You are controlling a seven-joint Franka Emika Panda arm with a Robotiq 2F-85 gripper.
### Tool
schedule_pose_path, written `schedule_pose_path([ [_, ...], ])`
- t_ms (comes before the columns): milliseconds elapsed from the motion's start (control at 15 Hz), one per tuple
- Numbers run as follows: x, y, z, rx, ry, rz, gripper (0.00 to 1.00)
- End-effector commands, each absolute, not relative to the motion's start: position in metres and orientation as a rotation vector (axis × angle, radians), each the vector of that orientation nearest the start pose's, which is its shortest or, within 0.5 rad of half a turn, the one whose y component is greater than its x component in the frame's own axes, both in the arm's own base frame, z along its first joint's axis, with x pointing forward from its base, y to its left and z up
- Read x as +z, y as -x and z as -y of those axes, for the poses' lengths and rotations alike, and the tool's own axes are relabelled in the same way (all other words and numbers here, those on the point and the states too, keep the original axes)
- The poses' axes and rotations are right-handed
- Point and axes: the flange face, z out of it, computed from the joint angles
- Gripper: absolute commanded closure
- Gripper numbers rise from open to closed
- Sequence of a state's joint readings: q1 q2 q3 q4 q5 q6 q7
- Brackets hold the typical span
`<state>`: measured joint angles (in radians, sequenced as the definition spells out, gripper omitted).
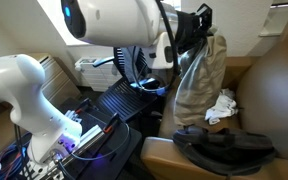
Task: Move the pair of shorts from the chair to the couch
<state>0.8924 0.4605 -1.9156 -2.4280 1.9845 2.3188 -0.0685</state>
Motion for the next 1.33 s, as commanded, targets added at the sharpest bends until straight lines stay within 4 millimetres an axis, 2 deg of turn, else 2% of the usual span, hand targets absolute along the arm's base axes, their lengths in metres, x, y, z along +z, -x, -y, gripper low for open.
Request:
schedule_pose_path([
  [0, 0.378, -0.28, 0.417, -0.955, 0.836, -2.013, 0.96],
  [133, 0.374, -0.289, 0.427, -0.917, 0.805, -1.965, 0.96],
  [333, 0.375, -0.294, 0.429, -0.91, 0.797, -1.943, 0.96],
  [400, 0.375, -0.295, 0.429, -0.909, 0.798, -1.942, 0.71],
  [533, 0.366, -0.299, 0.424, -0.721, 0.922, -2.012, 0.65],
  [733, 0.348, -0.292, 0.425, -0.582, 1.099, -2.132, 0.43],
  [800, 0.357, -0.299, 0.419, -0.65, 1.046, -2.088, 0.35],
  [867, 0.354, -0.298, 0.418, -0.632, 1.054, -2.099, 0.54],
  [1000, 0.356, -0.298, 0.419, -0.636, 1.051, -2.098, 0.39],
  [1067, 0.356, -0.299, 0.419, -0.636, 1.052, -2.097, 0.36],
  [1267, 0.356, -0.299, 0.418, -0.636, 1.053, -2.096, 0.35],
])
